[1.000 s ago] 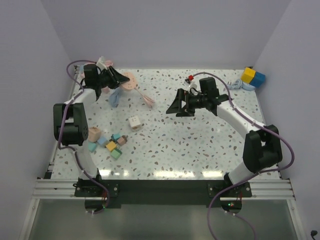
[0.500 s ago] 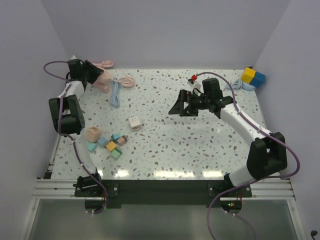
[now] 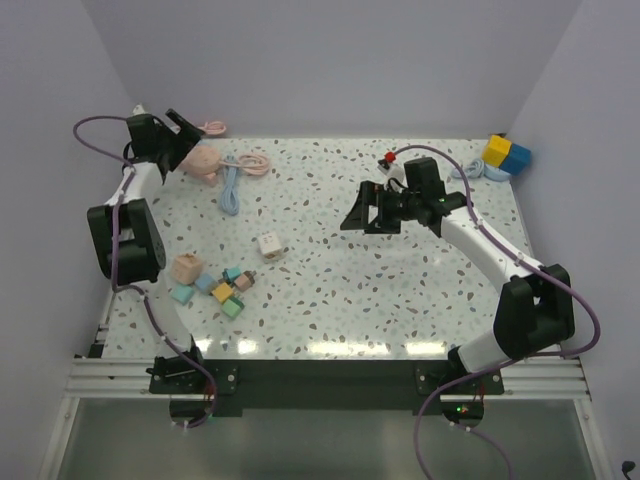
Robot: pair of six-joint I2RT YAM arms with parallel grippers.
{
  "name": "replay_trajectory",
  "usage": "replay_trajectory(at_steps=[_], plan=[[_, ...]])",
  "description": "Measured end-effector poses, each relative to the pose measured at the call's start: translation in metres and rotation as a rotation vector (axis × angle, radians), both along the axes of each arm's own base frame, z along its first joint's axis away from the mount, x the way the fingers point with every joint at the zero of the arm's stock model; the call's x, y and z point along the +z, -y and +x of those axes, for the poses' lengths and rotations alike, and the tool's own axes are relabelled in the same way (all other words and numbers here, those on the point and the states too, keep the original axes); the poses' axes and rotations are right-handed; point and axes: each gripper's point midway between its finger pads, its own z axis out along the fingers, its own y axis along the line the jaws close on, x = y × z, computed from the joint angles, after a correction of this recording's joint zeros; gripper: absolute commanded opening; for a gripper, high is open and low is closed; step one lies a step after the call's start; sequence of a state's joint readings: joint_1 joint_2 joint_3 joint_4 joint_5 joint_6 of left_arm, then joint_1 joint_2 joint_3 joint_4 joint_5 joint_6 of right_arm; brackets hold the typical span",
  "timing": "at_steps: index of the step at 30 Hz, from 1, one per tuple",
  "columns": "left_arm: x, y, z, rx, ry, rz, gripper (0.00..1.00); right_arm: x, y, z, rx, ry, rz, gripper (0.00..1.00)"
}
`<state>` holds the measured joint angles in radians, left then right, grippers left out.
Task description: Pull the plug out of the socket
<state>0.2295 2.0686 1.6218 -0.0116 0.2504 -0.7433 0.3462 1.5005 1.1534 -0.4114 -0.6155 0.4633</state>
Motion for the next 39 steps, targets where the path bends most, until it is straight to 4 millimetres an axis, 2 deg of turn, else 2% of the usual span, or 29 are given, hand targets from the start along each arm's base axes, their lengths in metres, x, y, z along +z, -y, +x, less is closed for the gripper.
replay_trajectory(at_steps=[2, 5, 7, 8, 10, 11, 13, 14, 16, 18, 25, 31, 35, 39], plan=[[0.018, 0.021, -0.016, -0.053, 0.006, 0.040, 1.00, -0.004, 0.005, 0.002, -0.023, -0.001, -0.030, 0.98], [0.043, 0.073, -0.044, -0.174, 0.005, 0.111, 1.00, -0.011, 0.012, 0.004, -0.054, -0.009, -0.078, 0.98], [0.052, 0.125, -0.067, -0.279, -0.007, 0.168, 1.00, -0.016, 0.018, 0.006, -0.082, -0.013, -0.117, 0.98], [0.050, 0.156, -0.081, -0.339, -0.025, 0.190, 1.00, -0.018, 0.021, 0.006, -0.093, -0.015, -0.133, 0.98], [0.031, 0.209, -0.115, -0.451, -0.086, 0.231, 1.00, -0.021, 0.026, 0.007, -0.111, -0.020, -0.160, 0.98], [0.019, 0.228, -0.130, -0.497, -0.120, 0.246, 0.99, -0.022, 0.027, 0.007, -0.117, -0.021, -0.167, 0.98], [-0.016, 0.260, -0.165, -0.593, -0.213, 0.279, 0.95, -0.023, 0.029, 0.008, -0.129, -0.021, -0.182, 0.98], [-0.033, 0.269, -0.182, -0.632, -0.264, 0.296, 0.94, -0.024, 0.030, 0.009, -0.133, -0.021, -0.186, 0.98], [-0.056, 0.276, -0.205, -0.676, -0.345, 0.325, 0.91, -0.025, 0.031, 0.009, -0.138, -0.022, -0.193, 0.98], [-0.068, 0.278, -0.214, -0.692, -0.388, 0.353, 0.87, -0.025, 0.032, 0.009, -0.143, -0.021, -0.198, 0.98], [-0.097, 0.265, -0.219, -0.668, -0.487, 0.475, 0.84, -0.026, 0.032, 0.009, -0.145, -0.023, -0.197, 0.98], [-0.117, 0.246, -0.236, -0.682, -0.578, 0.574, 0.81, -0.035, 0.034, 0.004, -0.146, -0.044, -0.203, 0.98], [-0.132, 0.227, -0.264, -0.697, -0.671, 0.628, 0.79, -0.036, 0.034, 0.004, -0.146, -0.046, -0.202, 0.98], [-0.129, 0.209, -0.298, -0.710, -0.742, 0.648, 0.79, -0.036, 0.033, 0.004, -0.145, -0.047, -0.199, 0.98]])
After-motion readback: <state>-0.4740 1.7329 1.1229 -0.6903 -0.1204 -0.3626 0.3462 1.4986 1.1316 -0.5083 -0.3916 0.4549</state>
